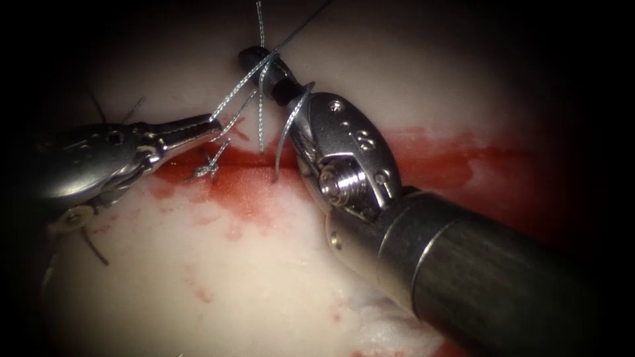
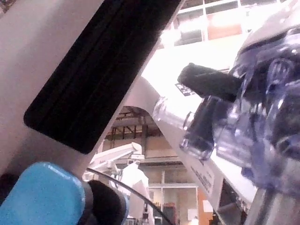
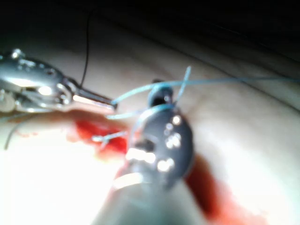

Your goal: Wound Closure

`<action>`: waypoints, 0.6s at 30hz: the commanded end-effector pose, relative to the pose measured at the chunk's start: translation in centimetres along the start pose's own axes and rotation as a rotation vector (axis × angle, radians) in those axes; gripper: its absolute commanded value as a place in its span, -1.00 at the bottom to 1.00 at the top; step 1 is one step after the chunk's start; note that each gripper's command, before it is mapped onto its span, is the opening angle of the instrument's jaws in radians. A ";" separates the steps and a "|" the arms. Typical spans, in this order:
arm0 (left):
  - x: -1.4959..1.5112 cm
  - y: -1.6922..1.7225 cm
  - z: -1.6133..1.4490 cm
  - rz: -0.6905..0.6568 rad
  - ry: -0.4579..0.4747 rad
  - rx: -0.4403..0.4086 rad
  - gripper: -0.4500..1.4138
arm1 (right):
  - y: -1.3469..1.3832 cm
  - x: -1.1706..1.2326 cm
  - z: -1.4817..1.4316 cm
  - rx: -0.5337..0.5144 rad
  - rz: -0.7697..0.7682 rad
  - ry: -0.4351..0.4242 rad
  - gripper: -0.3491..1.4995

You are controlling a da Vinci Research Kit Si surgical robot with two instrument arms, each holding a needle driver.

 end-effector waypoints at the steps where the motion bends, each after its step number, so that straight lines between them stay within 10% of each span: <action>1: -0.14 0.04 0.05 0.004 -0.007 -0.008 -1.00 | -0.01 0.01 0.11 0.000 -0.003 -0.005 -0.53; 18: -0.39 -0.10 -0.28 -0.003 -0.040 -0.002 -1.00 | -0.04 -0.04 0.07 -0.004 -0.150 -0.113 -0.42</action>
